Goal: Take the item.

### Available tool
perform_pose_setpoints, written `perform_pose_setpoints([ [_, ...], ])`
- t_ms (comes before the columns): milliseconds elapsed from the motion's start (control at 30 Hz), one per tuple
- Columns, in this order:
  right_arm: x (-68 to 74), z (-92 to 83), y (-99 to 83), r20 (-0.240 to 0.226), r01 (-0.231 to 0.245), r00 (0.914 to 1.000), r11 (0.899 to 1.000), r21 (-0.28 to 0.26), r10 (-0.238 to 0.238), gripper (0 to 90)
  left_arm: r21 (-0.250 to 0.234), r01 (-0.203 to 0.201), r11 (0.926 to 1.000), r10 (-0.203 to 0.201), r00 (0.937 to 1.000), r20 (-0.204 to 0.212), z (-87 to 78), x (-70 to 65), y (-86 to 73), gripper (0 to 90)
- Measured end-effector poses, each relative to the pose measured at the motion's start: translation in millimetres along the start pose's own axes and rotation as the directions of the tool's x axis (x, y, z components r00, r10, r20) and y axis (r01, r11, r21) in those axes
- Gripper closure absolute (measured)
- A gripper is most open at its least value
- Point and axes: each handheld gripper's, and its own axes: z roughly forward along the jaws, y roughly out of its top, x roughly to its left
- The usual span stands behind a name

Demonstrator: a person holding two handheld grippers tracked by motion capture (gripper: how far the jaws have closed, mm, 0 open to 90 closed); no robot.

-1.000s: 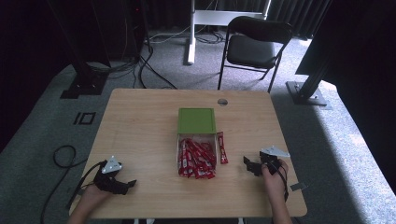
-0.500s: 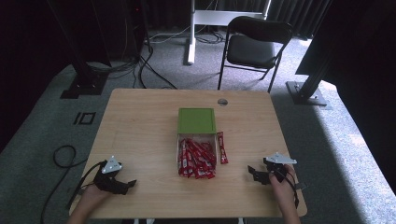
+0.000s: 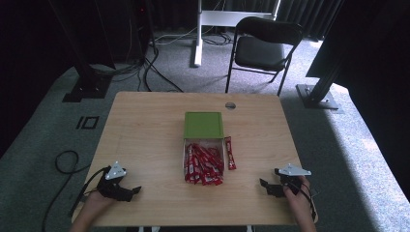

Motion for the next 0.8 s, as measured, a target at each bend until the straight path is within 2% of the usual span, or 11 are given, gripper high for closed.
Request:
perform_pose_setpoints([
  [100,3.9,-0.4,-0.2,-0.015,0.008,0.9998,1.000,0.009,-0.008,17.8,0.000,0.000,1.0000,0.000,1.0000,0.000,0.0,0.0,0.0,1.4],
  [233,7.7,-0.5,-1.3,-0.059,0.052,0.9969,0.998,0.025,-0.051,17.8,0.000,0.000,1.0000,0.000,1.0000,0.000,0.0,0.0,0.0,1.4],
  [333,11.0,-0.6,-2.8,-0.093,0.079,0.9928,0.996,0.044,-0.075,17.5,0.000,0.000,1.0000,0.000,1.0000,0.000,0.0,0.0,0.0,1.4],
  [467,18.0,-0.5,-3.0,-0.140,0.132,0.9823,0.990,0.048,-0.124,16.1,-0.001,0.000,1.0000,0.000,1.0000,0.000,0.1,0.0,-0.1,1.4],
  [600,20.5,0.3,-3.3,-0.154,0.165,0.9757,0.985,0.047,-0.156,14.5,-0.001,0.000,1.0000,0.000,1.0000,0.000,0.1,0.0,-0.1,1.4],
  [667,21.7,0.4,-3.8,-0.155,0.204,0.9688,0.978,0.053,-0.193,13.8,-0.001,0.000,1.0000,0.000,1.0000,0.000,0.1,0.0,-0.1,1.4],
  [800,22.7,0.3,-4.2,-0.166,0.217,0.9645,0.975,0.056,-0.206,12.3,-0.001,0.000,1.0000,0.000,1.0000,-0.001,0.1,0.0,-0.1,1.4],
])
